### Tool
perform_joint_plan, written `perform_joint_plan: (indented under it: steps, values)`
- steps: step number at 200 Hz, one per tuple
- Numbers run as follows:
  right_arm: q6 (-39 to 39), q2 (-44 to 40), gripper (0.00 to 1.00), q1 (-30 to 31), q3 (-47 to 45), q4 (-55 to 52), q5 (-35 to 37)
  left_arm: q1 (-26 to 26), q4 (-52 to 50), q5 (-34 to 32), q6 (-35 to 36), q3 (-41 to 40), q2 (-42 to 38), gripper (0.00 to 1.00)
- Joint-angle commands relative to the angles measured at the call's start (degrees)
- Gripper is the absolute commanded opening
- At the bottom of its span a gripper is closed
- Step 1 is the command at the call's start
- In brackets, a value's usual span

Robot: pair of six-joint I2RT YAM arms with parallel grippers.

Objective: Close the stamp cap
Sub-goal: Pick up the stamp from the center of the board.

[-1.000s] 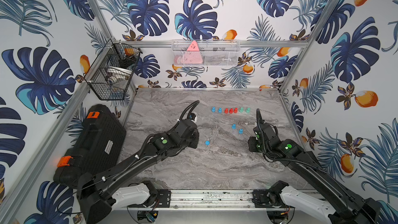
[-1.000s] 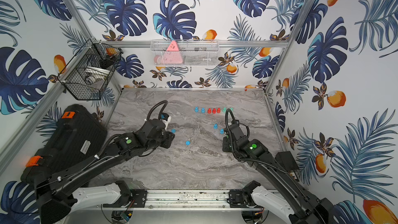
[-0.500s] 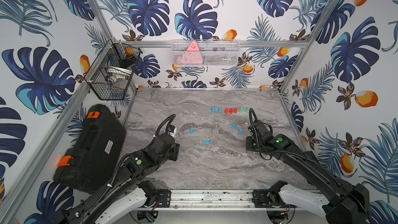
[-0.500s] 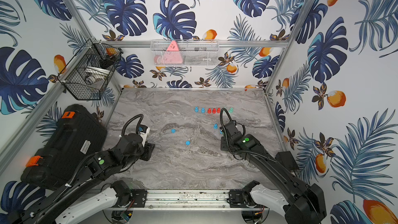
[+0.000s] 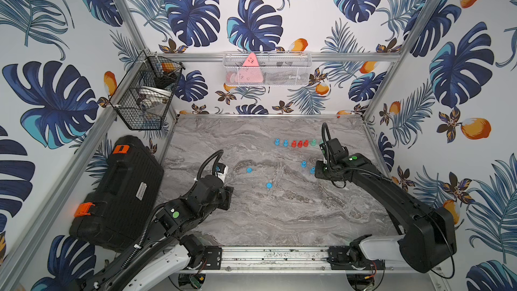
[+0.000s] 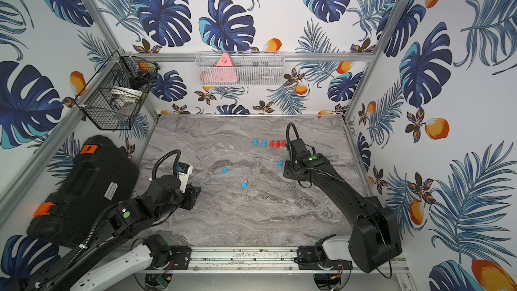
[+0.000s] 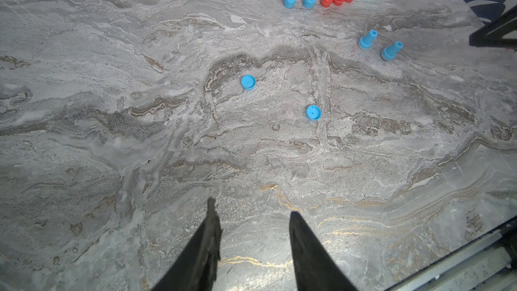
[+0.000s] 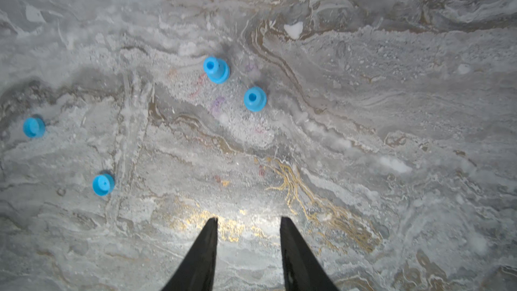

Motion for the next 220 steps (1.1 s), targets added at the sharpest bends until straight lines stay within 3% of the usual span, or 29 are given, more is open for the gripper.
perform_joint_plan:
  steps: [1,220]
  values:
    - [-2.11,2.54,0.40,-1.29,2.26,1.21,-3.73,-0.03,1.28,0.51,0.87,0.08,-0.30,0.45]
    - [-3.98,34.86,0.37,-3.49,25.13,0.12,-4.83,0.00,1.20,-0.55,0.95,0.05,-1.31,0.45]
